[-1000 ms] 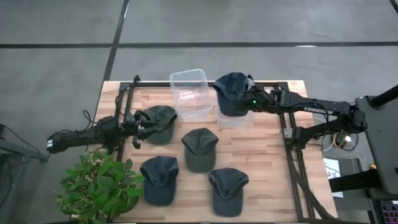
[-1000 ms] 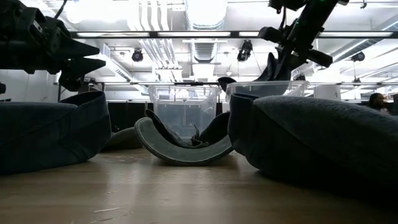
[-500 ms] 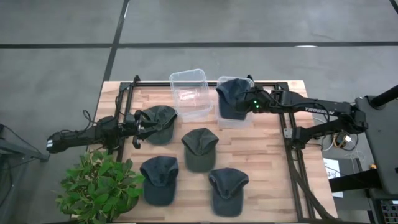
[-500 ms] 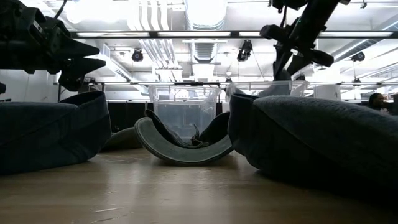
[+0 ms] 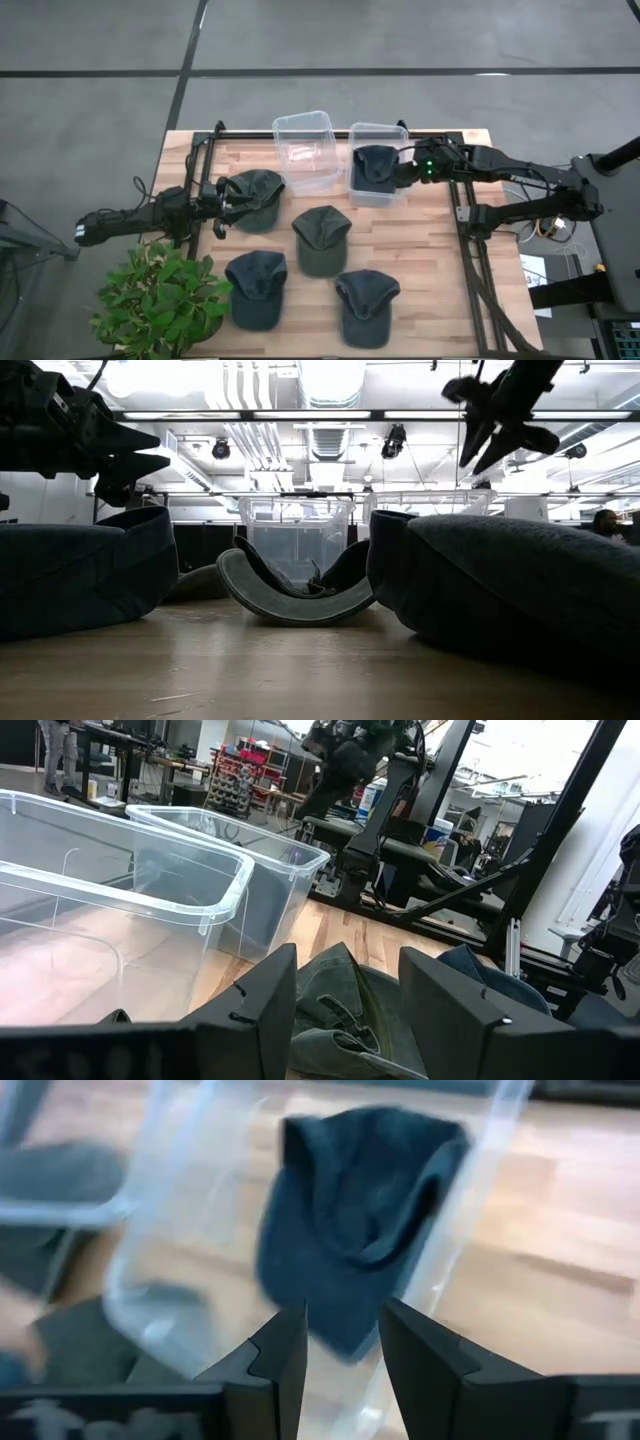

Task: Pick & Place hat
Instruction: Put the right dark blue cap into the right transparent bin

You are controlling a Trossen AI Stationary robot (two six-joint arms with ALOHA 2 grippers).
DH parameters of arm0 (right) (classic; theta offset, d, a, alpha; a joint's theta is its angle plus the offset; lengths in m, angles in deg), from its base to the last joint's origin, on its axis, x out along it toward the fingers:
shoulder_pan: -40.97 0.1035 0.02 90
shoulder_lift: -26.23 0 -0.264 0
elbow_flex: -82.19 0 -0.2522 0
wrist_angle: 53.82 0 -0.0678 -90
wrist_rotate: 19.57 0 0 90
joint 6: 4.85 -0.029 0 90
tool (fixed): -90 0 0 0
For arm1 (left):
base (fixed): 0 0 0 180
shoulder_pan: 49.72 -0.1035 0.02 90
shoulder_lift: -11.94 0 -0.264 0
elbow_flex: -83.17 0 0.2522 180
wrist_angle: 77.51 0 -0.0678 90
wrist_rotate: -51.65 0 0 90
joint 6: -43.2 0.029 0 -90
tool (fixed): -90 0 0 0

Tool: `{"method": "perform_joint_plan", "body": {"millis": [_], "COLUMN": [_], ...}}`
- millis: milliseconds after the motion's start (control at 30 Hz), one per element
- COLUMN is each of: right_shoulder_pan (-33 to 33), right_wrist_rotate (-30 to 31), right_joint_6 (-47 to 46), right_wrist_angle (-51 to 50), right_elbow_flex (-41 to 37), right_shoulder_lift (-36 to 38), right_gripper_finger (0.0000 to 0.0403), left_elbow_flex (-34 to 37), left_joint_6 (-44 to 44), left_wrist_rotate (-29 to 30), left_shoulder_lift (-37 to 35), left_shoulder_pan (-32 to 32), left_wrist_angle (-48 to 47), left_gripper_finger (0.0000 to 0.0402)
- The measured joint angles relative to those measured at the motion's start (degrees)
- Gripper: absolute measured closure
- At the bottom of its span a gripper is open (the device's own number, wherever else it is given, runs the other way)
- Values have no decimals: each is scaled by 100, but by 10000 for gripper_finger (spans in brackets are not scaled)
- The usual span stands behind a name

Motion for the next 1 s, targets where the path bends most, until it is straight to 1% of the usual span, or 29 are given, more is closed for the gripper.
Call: {"method": "perform_joint_plan", "body": {"millis": [167, 233, 400, 533, 700, 867, 933, 1000], "right_shoulder_pan": [303, 555, 1518, 2399, 3394, 4107, 4285, 4412], "right_wrist_rotate": [-1218, -1548, -1671, -1704, -1715, -1713, -1713, -1713], "right_joint_6": [439, 424, 324, 349, 493, 1021, 959, 541], "right_wrist_angle": [24, 17, 44, 362, 1464, 2745, 3036, 3143], "right_elbow_flex": [109, 143, 229, 251, 183, 131, 131, 131], "right_shoulder_lift": [426, 570, 868, 1003, 1137, 1121, 1051, 946], "right_gripper_finger": [296, 300, 311, 318, 318, 319, 321, 324], "left_elbow_flex": [0, 0, 0, 0, 0, 0, 0, 0], "left_joint_6": [0, 0, 0, 0, 0, 2, 0, -35], "left_wrist_rotate": [0, 0, 0, 0, 0, 0, 0, 0], "left_shoulder_lift": [0, 0, 0, 0, -1, 0, 0, -2], "left_shoulder_pan": [0, -2, -1, -2, -1, 1, -1, 0], "left_wrist_angle": [1, 2, 1, 2, 0, 0, 2, -1], "left_gripper_finger": [232, 232, 232, 232, 232, 232, 232, 232]}}
